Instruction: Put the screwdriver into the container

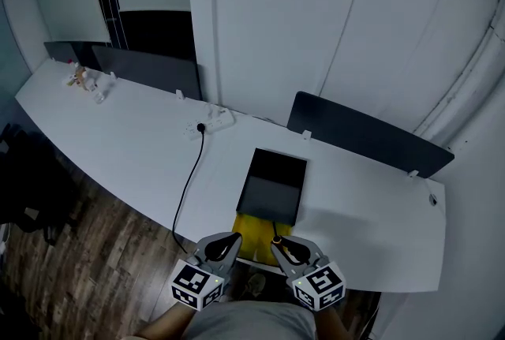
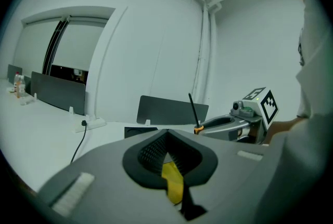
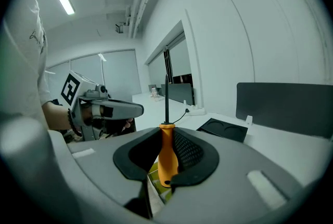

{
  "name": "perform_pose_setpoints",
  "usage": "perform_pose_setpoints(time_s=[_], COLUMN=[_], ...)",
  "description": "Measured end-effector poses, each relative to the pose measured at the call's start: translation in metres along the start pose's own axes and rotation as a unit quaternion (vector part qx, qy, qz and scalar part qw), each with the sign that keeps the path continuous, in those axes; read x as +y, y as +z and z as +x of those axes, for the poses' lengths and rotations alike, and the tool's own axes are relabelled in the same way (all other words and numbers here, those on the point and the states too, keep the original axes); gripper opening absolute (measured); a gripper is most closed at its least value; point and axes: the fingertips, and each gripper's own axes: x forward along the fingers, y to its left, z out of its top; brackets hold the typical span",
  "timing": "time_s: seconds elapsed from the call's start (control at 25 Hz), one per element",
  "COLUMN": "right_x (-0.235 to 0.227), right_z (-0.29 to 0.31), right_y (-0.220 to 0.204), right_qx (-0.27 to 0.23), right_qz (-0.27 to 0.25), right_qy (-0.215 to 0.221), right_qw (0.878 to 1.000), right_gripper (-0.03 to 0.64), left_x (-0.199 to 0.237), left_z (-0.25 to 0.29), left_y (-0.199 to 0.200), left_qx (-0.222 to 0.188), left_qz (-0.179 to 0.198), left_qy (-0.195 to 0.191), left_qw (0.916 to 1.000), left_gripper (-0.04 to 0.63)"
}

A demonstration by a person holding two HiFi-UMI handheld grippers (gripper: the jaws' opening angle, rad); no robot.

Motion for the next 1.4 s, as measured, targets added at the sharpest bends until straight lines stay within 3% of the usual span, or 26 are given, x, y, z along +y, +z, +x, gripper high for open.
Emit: perform_pose_setpoints(time_s=[0.36, 0.76, 1.4], right_x=[-0.030, -0.031, -0.024], right_z=[0.005, 0.019, 0.045], right_y=[-0.003, -0.002, 0.011], right_qx=[0.010, 0.015, 0.016], right_qz=[-0.001, 0.013, 0.020], right_qy=[0.013, 0.018, -0.021], right_qw=[1.000, 1.000, 0.999], right_gripper=[0.086, 0.086, 0.086], left_x=[-0.006, 0.011, 0.038], left_z=[0.029, 0.031, 0.034], left_y=[0.002, 0.007, 0.015], left_qx=[-0.001, 0.010, 0.024], left_qz=[-0.009, -0.007, 0.005], left_qy=[0.010, 0.019, -0.024], left_qw=[0.9999, 0.9998, 0.9994], left_gripper=[0.000, 0.000, 0.000])
